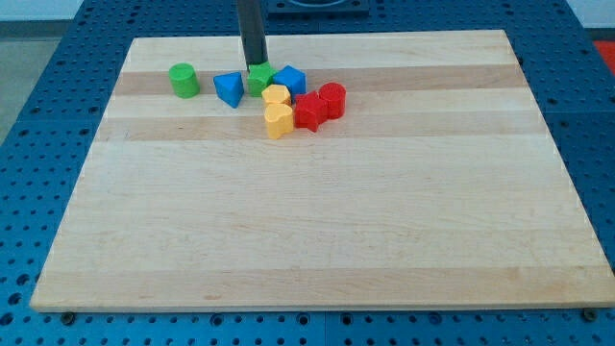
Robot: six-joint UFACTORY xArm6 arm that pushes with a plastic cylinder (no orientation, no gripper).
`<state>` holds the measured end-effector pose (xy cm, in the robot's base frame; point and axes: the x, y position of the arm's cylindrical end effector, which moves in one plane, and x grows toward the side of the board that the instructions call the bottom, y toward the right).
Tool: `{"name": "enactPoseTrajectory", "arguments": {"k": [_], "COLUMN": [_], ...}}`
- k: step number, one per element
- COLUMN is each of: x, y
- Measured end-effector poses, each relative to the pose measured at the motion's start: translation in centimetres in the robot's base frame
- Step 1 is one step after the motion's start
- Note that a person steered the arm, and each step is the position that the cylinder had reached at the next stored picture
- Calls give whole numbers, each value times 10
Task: Slide the green circle towards the top left corner of the board
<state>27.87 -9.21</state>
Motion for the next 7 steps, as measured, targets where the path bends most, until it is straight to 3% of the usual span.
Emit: {"name": "enactPoseTrajectory", "arguments": {"k": [2, 3, 4, 5, 6, 7], "x": [4, -30, -42, -22, 47, 70], "y": [0, -14, -104, -179, -159, -91]}}
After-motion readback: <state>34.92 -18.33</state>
